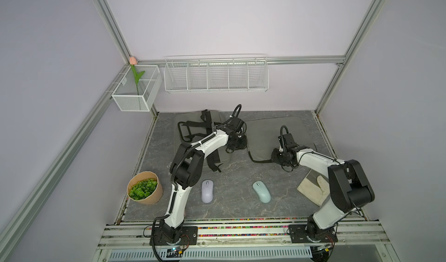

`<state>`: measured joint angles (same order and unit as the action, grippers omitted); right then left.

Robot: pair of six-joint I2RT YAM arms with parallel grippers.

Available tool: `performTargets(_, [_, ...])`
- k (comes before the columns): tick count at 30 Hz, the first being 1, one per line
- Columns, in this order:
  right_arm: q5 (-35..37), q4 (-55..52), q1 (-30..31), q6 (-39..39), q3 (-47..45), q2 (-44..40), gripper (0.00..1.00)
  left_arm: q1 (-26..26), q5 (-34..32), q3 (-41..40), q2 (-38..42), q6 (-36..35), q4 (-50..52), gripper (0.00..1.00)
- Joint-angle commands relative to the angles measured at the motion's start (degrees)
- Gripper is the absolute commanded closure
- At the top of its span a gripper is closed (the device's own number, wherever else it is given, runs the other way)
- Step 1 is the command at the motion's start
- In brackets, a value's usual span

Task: Put the mouse into the laptop bag
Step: Open the zippered laptop bag at the center of the board.

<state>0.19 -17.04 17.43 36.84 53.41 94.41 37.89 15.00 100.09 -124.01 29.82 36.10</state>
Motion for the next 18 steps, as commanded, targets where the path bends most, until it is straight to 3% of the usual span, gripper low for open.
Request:
performTargets(1, [0.2, -0.2, -0.3, 0.1, 0.8, -0.8, 0.82, 0.3, 0.5, -0.9, -1.3, -0.6, -0.1, 0.80])
performTargets(5, [2.1, -2.4, -0.3, -1.2, 0.5, -4.7, 0.94, 0.7, 0.4, -1.6, -0.1, -1.1, -0.5, 0.79])
performTargets(11, [3.9, -7.3, -0.7, -4.5, 3.3, -12.2, 0.94, 2.6, -0.8, -2.4, 3.7, -3.1, -0.8, 0.70])
performTargets(18, [3.1, -11.5, -1.6, -7.5, 8.6, -14.9, 0.94, 6.0, -4.1, -4.1, 8.6, -6.8, -2.2, 0.39])
